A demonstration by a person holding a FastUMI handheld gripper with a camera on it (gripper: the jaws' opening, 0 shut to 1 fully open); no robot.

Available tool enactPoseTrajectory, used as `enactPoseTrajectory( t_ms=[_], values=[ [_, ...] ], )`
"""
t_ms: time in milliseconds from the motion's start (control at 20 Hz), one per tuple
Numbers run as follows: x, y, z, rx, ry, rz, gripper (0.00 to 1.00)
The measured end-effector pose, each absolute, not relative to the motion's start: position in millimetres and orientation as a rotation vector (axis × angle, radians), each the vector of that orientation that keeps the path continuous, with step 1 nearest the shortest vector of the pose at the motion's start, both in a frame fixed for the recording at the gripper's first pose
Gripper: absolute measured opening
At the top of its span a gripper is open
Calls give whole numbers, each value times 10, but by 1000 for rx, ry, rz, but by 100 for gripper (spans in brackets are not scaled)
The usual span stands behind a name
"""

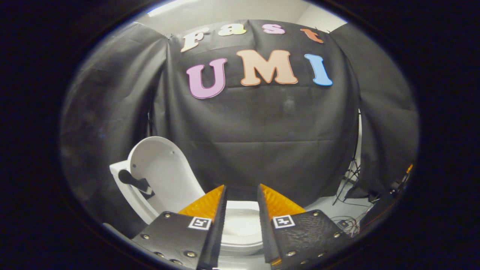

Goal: Open the toilet lid.

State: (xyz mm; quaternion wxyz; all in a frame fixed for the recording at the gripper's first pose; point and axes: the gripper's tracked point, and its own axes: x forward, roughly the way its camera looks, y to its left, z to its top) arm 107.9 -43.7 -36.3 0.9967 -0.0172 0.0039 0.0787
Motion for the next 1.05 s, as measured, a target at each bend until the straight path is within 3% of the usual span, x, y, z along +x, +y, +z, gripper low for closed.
enactPoseTrajectory(
  t_ms=[350, 700, 800, 1050],
  values=[
    [1062, -635, -360, -11, 8, 148, 87],
    [1019, -596, -274, -21, -33, 214, 87],
    [967, -506, -249, -21, -41, 255, 100],
    [1024, -418, -230, -20, -61, 266, 100]
  ],
)
